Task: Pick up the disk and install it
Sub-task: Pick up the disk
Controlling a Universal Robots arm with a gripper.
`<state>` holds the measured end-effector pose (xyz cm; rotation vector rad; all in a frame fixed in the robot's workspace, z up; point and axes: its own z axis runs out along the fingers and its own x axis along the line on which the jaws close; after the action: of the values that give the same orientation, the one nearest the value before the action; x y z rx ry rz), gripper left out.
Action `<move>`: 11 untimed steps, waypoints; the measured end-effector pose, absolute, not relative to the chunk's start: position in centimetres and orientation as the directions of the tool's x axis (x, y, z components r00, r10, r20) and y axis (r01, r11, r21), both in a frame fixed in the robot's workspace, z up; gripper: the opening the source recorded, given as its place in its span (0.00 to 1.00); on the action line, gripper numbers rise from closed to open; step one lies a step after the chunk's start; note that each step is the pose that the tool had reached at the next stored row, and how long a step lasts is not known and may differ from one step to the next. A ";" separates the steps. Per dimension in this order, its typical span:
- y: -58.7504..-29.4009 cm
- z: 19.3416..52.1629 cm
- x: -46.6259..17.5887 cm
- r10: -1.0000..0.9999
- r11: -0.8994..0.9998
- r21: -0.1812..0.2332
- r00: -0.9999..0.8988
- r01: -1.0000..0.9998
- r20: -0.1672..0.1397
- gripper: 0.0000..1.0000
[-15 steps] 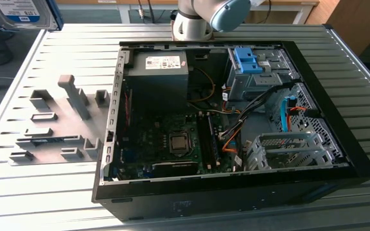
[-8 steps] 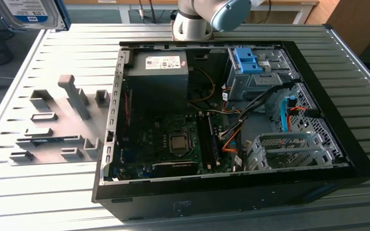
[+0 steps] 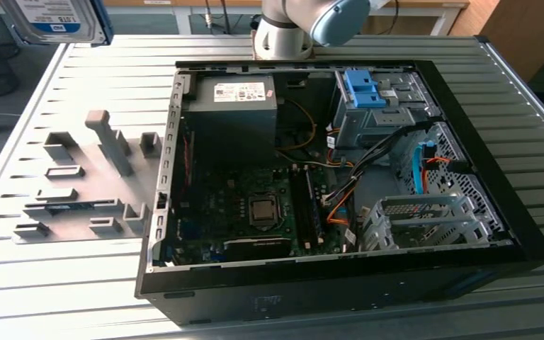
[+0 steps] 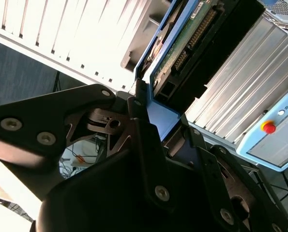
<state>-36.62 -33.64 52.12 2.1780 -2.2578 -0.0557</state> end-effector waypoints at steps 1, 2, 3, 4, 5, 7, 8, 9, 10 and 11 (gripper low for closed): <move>-33.6 52.1 -36.5 -0.999 0.036 0.028 -0.036 -0.999 -0.022 0.37; -33.6 52.1 -36.3 -0.999 0.036 0.028 -0.036 -0.999 -0.022 0.37; -33.6 52.1 -36.2 -0.999 0.036 0.028 -0.036 -0.999 -0.022 0.37; -33.6 52.1 -36.0 -0.999 0.036 0.028 -0.036 -0.999 -0.022 0.37; -33.6 52.1 -35.8 -0.999 0.036 0.028 -0.036 -0.999 -0.022 0.37; -33.6 52.1 -35.5 -0.999 0.036 0.028 -0.036 -0.999 -0.022 0.37; -33.6 52.1 -35.4 -0.999 0.036 0.028 -0.036 -0.999 -0.022 0.37; -33.6 52.1 -35.2 -0.999 0.036 0.028 -0.036 -0.999 -0.022 0.37; -33.6 52.1 -35.1 -0.999 0.036 0.028 -0.036 -0.999 -0.022 0.37; -33.6 52.1 -34.9 -0.999 0.036 0.028 -0.036 -0.999 -0.022 0.37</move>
<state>-34.94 -33.64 52.11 2.1780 -2.2579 -0.0556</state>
